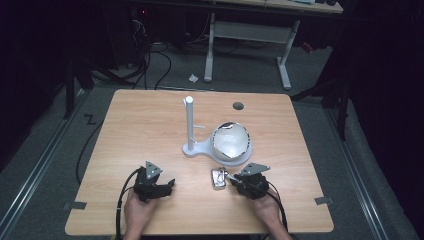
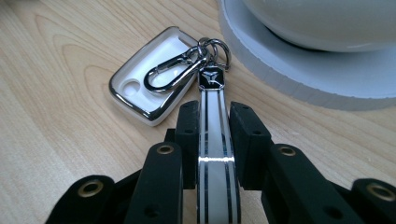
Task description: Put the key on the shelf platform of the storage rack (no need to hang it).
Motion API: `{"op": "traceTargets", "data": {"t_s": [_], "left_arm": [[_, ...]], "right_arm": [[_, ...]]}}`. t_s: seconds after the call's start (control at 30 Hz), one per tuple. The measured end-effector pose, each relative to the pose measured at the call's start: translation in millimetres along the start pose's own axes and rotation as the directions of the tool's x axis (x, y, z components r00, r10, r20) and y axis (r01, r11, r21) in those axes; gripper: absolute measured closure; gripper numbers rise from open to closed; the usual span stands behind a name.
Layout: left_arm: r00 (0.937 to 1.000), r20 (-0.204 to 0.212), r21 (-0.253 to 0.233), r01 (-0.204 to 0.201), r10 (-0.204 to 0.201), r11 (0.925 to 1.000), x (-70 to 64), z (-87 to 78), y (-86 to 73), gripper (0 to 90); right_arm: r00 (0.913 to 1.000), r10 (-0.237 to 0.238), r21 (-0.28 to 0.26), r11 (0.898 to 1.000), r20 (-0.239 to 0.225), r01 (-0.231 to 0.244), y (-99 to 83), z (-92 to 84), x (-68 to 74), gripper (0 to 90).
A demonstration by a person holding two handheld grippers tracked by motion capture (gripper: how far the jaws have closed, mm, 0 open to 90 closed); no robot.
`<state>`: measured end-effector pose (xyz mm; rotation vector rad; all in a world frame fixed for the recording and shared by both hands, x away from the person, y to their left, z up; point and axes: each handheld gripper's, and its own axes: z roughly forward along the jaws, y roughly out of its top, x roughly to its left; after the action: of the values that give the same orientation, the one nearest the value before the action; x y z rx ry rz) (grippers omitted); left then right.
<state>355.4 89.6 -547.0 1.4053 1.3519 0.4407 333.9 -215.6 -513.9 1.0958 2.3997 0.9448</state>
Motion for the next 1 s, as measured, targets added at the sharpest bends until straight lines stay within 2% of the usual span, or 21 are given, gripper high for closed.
{"op": "traceTargets", "data": {"t_s": [0.2, 0.5, 0.57, 0.77, 1.0], "left_arm": [[1.0000, 0.000, 0.000, 0.000, 0.000, 1.0000, 0.0, 0.0, 0.0, 22.5], [1.0000, 0.000, 0.000, -0.001, 0.001, 1.0000, 0.0, 0.0, 0.0, 22.5], [1.0000, 0.000, 0.000, 0.000, 0.000, 1.0000, 0.0, 0.0, 0.0, 22.5], [1.0000, 0.000, 0.000, -0.001, 0.001, 1.0000, 0.0, 0.0, 0.0, 22.5], [1.0000, 0.000, 0.000, -0.001, 0.001, 1.0000, 0.0, 0.0, 0.0, 22.5]], "right_arm": [[0.9999, 0.002, -0.060, 0.998, -0.013, -0.003, 0.9, -14.7, 1.1, 74.7], [0.9991, 0.018, -0.110, 0.994, -0.039, -0.022, 0.5, -32.8, -1.0, 74.8], [0.9982, 0.021, -0.136, 0.990, -0.057, -0.028, 3.1, -39.8, -0.8, 74.7], [0.9982, 0.005, -0.168, 0.986, -0.060, -0.015, 7.4, -52.6, 1.1, 74.8], [0.9982, 0.010, -0.200, 0.980, -0.060, -0.022, 7.2, -64.5, -1.4, 74.8]]}}
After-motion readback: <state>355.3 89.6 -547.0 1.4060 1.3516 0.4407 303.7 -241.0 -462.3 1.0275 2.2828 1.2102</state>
